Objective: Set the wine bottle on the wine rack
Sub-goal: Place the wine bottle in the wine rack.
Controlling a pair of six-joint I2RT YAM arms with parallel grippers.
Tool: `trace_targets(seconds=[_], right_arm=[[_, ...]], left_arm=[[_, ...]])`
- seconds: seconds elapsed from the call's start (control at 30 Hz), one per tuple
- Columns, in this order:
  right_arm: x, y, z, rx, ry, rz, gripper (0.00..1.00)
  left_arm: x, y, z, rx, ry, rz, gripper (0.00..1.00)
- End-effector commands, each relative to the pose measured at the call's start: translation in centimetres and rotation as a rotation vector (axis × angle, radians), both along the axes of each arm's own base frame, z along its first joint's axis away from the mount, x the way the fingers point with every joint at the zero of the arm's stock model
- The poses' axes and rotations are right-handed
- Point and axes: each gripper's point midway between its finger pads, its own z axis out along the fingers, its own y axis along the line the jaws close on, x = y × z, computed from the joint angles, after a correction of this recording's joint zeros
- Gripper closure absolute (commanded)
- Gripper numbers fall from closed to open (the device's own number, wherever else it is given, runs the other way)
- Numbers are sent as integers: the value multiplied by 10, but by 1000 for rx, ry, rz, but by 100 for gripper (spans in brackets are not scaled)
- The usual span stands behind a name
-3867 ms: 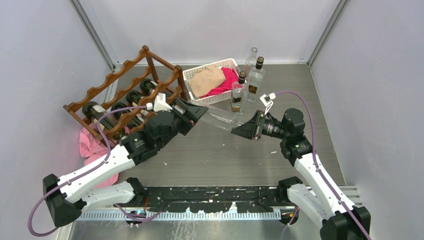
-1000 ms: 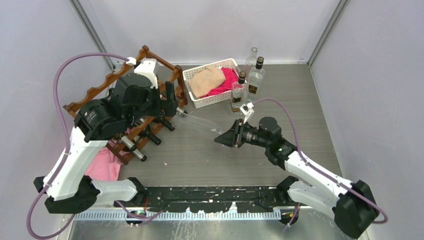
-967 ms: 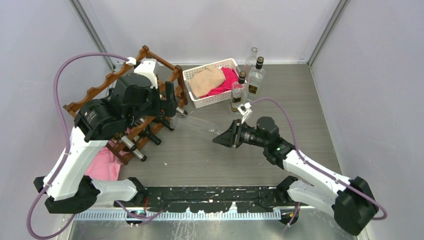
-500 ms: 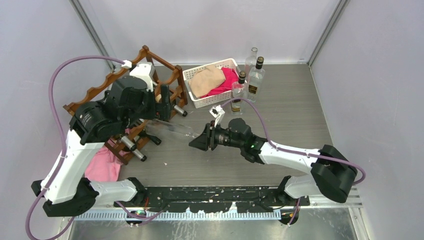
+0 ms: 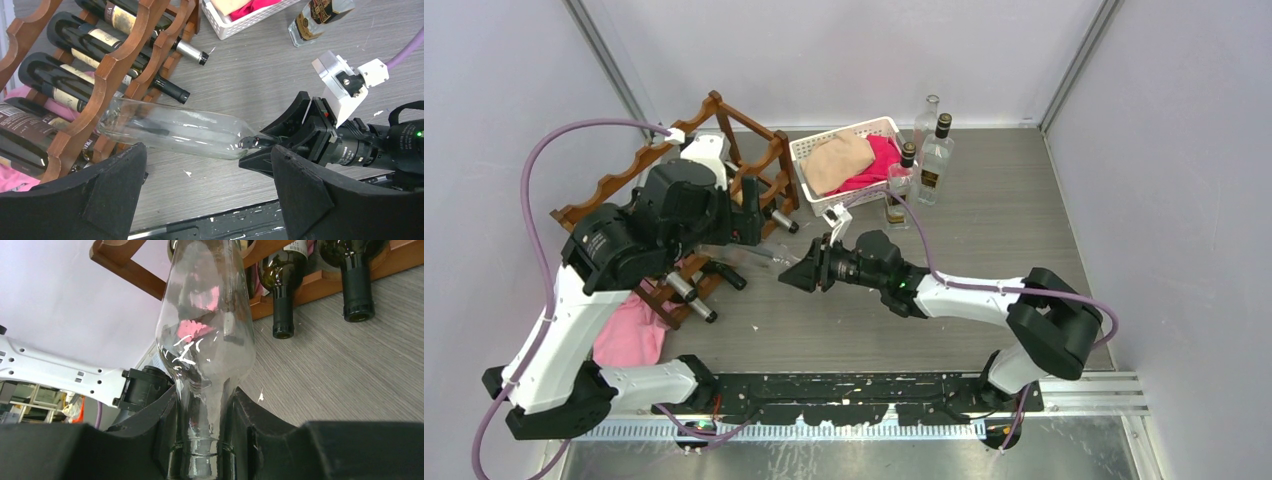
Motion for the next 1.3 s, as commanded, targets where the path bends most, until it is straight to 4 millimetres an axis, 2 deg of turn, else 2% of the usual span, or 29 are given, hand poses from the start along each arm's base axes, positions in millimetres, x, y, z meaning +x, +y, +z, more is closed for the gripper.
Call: trace_targets(seconds=[0.0,0.13,0.33,0.43,0.5,0.77,1.03,1.27], right_arm=[[7,11,82,226,-130,-20,99],[14,19,78,224,-134,-43,99],[25,42,83,243,-175,-57,99],[34,55,86,253,-187,-81,99],[41,66,81,247,-187,-99,99],[64,107,86,296,-210,-153,99],[83,143,88,334,-214,-178,99],[86,174,86,347,-203,-169,99]], left_arm=[[0,4,14,-56,-54,18,7],[0,4,14,-48,-55,10,7],[0,-1,17,-48,-47,-15,11],[0,-3,24,-55,-57,-26,12],[1,-2,27,-50,-67,-32,12],[2,2,24,24,-75,-62,13],[4,21,25,120,-124,-47,13],[1,40,28,181,-181,-25,13]])
